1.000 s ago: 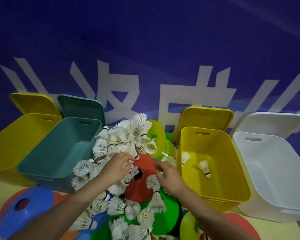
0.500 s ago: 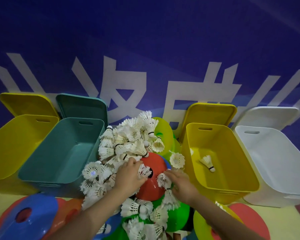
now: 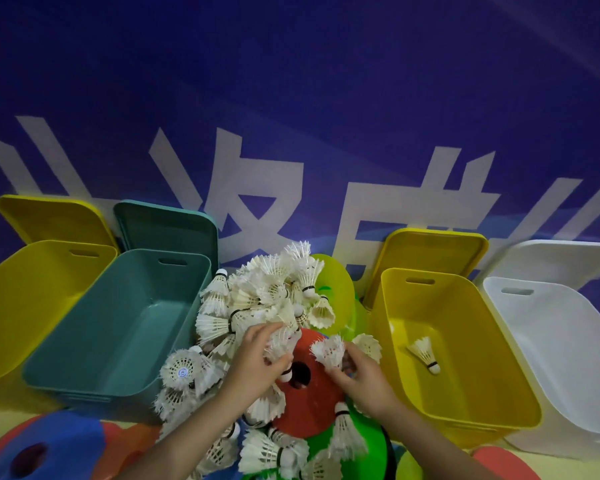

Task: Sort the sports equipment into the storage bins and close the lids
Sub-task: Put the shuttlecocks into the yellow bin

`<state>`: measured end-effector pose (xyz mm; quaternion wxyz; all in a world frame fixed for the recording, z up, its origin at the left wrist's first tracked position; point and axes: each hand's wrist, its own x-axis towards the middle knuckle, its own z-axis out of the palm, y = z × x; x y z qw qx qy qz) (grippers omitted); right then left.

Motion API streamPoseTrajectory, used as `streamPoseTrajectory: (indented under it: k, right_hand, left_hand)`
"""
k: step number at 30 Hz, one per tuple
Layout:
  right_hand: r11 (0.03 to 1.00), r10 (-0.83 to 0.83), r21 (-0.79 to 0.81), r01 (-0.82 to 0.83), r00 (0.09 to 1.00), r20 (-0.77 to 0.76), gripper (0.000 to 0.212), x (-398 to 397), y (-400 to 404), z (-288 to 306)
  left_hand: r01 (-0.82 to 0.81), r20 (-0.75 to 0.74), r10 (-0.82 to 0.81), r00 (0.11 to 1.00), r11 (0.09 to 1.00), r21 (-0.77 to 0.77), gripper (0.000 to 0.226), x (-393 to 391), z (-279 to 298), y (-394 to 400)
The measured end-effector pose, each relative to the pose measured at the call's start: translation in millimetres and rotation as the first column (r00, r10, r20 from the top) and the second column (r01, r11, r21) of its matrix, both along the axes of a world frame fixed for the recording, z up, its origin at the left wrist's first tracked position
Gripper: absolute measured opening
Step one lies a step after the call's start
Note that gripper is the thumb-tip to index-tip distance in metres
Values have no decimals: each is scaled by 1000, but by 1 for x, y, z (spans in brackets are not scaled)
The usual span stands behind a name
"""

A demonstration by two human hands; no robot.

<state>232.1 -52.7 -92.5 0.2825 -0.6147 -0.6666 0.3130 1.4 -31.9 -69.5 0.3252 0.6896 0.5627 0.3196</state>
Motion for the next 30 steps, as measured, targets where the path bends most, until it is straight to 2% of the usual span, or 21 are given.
streamPoseTrajectory:
  k: [2, 5, 7, 10, 12, 15, 18, 22, 27, 30]
  right_hand:
    - [999, -19, 27, 22, 995, -100, 25, 1, 3, 6]
    - [995, -48, 76, 65, 977, -207, 38, 7, 6, 23]
    - [992, -63, 87, 89, 961, -268, 35, 15, 6, 35]
    - [982, -119, 98, 159, 938, -327, 28, 34, 7, 47]
    - [974, -172, 83, 213, 924, -342, 33, 51, 7, 51]
    - [956, -249, 67, 285, 913, -322, 43, 80, 7, 53]
    - [949, -284, 41, 313, 904, -318, 50, 108, 4, 48]
    - [949, -298, 14, 315, 909, -293, 48, 138, -4, 43]
    - [948, -317, -76, 308, 932, -176, 35, 173, 1, 37]
    - [933, -333, -171, 317, 940, -75, 46, 194, 14, 24]
  left_hand:
    - [-16, 52, 16, 998, 1000, -9, 51, 3, 7, 2]
    - [-21, 94, 19, 995, 1000, 18, 48, 13, 19, 6]
    - [-14, 113, 11, 994, 999, 29, 46, 23, 29, 12]
    - [-2, 156, -6, 988, 999, 54, 44, 42, 46, 22]
    - [10, 171, -28, 985, 995, 101, 41, 56, 55, 28]
    - [21, 162, -46, 986, 989, 150, 35, 76, 57, 34]
    - [33, 134, -47, 990, 994, 103, 34, 96, 53, 36]
    - [37, 111, -45, 993, 997, 70, 31, 120, 47, 38]
    - [72, 8, -72, 997, 997, 24, 45, 141, 41, 42]
    - [95, -38, -95, 995, 995, -8, 50, 151, 37, 45]
